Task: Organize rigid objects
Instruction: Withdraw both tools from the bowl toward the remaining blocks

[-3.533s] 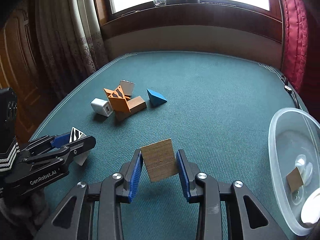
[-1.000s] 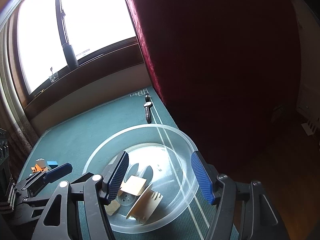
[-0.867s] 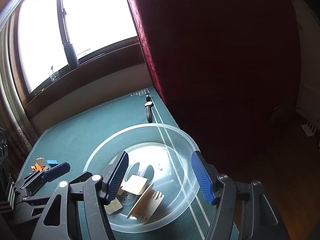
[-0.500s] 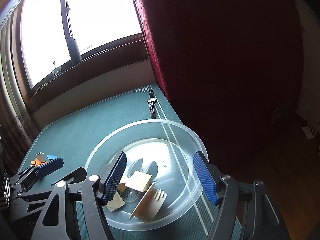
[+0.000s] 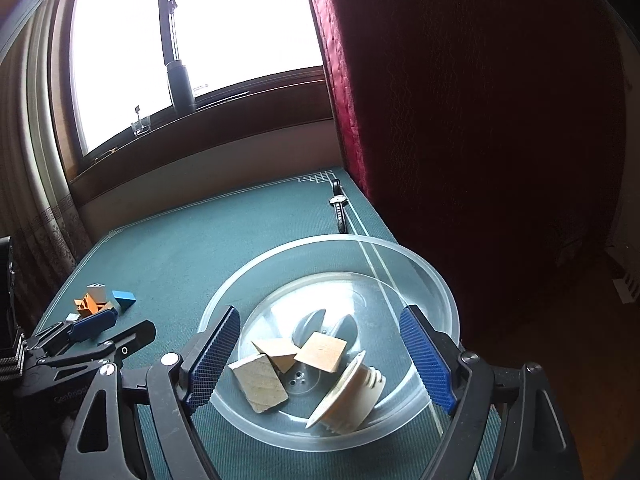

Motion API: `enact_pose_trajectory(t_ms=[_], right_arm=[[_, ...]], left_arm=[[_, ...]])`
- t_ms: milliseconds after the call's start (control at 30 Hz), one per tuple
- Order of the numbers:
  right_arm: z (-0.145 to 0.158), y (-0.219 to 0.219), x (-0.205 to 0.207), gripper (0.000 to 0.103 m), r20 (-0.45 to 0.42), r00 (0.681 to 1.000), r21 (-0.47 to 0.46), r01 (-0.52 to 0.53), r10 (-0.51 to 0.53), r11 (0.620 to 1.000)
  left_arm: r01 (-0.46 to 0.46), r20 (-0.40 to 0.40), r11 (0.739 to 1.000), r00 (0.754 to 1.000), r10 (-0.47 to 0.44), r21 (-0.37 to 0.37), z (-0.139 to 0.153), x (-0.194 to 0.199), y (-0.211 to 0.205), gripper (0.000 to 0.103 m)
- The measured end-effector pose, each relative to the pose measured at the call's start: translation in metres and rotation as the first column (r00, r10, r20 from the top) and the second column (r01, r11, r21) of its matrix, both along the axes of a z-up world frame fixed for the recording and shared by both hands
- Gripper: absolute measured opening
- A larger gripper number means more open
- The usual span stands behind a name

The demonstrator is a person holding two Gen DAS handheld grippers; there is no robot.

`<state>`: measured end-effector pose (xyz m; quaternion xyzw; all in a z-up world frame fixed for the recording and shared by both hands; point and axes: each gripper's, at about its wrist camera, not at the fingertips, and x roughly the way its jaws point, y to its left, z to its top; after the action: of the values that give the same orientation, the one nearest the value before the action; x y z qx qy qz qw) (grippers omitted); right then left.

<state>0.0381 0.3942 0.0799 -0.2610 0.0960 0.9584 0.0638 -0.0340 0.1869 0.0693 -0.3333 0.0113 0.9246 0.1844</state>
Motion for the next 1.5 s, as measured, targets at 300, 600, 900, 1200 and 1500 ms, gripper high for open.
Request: enact_pose_trajectory(t_ms=[300, 600, 900, 1200, 1500], right_arm=[[-0.006, -0.046, 0.004, 0.087, 0.007, 0.994, 0.054, -0.113, 0.113, 0.992], [-0.017, -0.087, 0.0, 0.087, 0.05, 0.973, 0.067, -0.228, 0.225, 0.971], [-0.026, -0.122, -0.003, 0.087, 0.089, 0.943, 0.069, -0.328, 0.321, 0.942], [-0.036, -0.15, -0.007, 0.087, 0.129, 0.913, 0.06, -0.396, 0.387, 0.916], [-0.043, -0.165, -0.009, 0.087, 0.161, 0.894, 0.045, -0.431, 0.419, 0.901]], left_arm=[[-0.143, 0.017, 0.989, 0.99, 0.143, 0.027, -0.005, -0.008, -0.066, 0.076], [-0.257, 0.013, 0.966, 0.966, 0.257, 0.005, -0.011, -0.012, -0.122, 0.076], [-0.365, 0.027, 0.931, 0.931, 0.365, 0.002, -0.019, -0.022, -0.175, 0.076], [-0.4, 0.079, 0.916, 0.914, 0.399, 0.003, -0.036, -0.038, -0.202, 0.076], [-0.383, 0.117, 0.924, 0.918, 0.38, 0.002, -0.043, -0.058, -0.207, 0.076]])
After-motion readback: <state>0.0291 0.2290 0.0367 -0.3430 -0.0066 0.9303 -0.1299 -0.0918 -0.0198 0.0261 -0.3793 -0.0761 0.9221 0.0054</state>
